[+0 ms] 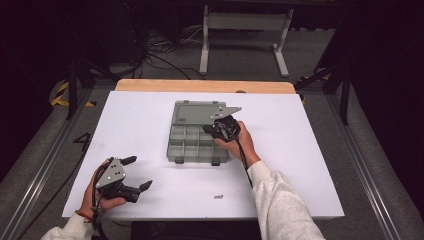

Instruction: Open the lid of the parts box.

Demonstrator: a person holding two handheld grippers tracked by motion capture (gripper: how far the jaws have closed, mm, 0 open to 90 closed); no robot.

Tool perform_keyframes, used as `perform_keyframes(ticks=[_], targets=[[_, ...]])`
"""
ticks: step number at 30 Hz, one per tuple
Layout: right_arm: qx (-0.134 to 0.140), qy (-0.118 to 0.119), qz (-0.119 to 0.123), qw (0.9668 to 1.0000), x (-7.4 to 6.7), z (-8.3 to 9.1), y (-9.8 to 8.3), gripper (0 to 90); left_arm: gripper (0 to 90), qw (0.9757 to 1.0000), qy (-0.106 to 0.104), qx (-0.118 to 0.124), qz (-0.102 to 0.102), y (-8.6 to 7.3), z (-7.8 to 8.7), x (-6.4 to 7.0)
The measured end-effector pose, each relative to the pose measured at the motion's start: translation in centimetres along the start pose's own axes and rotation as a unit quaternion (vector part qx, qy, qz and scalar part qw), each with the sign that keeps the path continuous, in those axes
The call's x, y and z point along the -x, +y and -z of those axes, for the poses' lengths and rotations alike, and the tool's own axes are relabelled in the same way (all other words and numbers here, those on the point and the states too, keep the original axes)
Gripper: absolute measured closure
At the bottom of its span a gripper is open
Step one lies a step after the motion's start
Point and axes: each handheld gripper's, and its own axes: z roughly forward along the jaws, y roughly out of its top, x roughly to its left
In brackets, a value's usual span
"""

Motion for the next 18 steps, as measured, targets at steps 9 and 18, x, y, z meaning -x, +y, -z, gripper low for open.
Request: perform_keyframes(ticks=[9, 18], targets=[[0.0, 0.001, -0.002, 1.0, -0.03, 0.05, -0.06, 86.4, 5.7, 1.0, -0.001, -0.002, 0.0, -0.04, -0.03, -0.01], [0.019, 0.009, -0.003, 0.9998, -0.1, 0.74, -0.14, 75.7, 5.7, 1.0, -0.002, -0.002, 0.001, -0.05, -0.02, 0.0]])
